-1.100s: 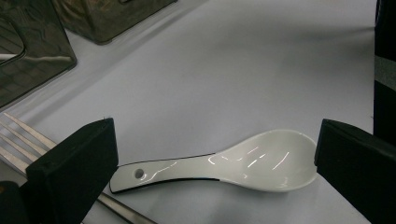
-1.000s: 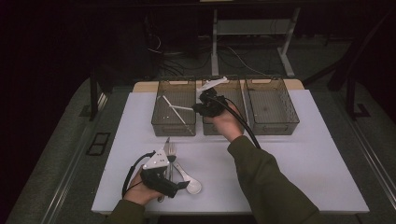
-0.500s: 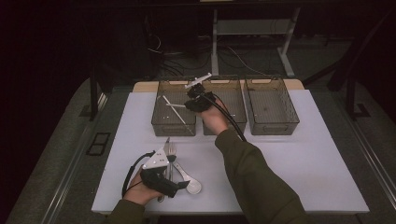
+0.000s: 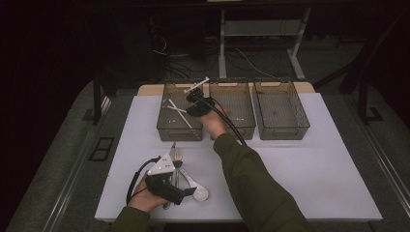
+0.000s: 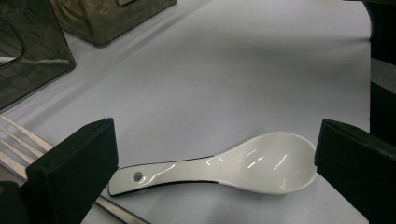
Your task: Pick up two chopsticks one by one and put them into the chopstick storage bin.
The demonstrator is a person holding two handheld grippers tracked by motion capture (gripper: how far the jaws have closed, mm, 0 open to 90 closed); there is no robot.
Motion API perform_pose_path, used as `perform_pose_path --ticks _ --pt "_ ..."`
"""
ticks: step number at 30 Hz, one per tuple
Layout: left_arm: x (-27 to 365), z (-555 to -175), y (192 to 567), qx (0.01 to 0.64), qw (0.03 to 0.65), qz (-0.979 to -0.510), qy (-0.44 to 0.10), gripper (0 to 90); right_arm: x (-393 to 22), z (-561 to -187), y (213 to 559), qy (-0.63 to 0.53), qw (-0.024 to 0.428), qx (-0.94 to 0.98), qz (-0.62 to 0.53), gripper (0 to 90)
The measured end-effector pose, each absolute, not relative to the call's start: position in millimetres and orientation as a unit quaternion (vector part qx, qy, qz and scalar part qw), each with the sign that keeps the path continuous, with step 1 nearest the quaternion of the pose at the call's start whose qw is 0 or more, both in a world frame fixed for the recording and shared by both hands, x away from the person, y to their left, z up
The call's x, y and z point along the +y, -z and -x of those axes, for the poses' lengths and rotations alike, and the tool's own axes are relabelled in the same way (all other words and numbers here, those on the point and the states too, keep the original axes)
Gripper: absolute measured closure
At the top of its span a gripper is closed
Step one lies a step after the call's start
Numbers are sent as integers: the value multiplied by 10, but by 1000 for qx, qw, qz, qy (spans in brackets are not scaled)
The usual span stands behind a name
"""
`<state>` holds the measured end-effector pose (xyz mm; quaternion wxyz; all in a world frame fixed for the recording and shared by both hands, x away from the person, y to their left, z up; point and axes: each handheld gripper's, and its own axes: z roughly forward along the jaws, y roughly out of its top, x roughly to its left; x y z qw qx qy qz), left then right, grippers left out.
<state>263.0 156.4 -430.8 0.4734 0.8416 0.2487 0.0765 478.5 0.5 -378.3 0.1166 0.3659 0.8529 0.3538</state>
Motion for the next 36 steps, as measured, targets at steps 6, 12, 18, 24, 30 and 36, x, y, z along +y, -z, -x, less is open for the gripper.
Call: perform_pose_path --ticks 6,12,18,24,30,36 --pt "1555 -2632 4309 247 471 -843 -76 0 18 -4785 3812 -351 103 856 -365 842" --pt "1556 -2632 4308 247 472 -843 -76 0 46 -4768 3829 -351 91 861 -357 800" --pt "1559 -2633 4310 248 472 -843 -76 0 15 -4732 3750 -363 86 860 -348 704" --pt "1561 -2631 4309 249 471 -843 -78 0 -66 -4660 3625 -382 61 857 -341 615" --pt "1561 -2635 4317 251 471 -842 -76 0 -236 -4442 3500 -389 62 863 -317 825" --pt "1561 -2638 4319 250 467 -845 -80 0 -481 -4240 3462 -391 59 867 -303 900"
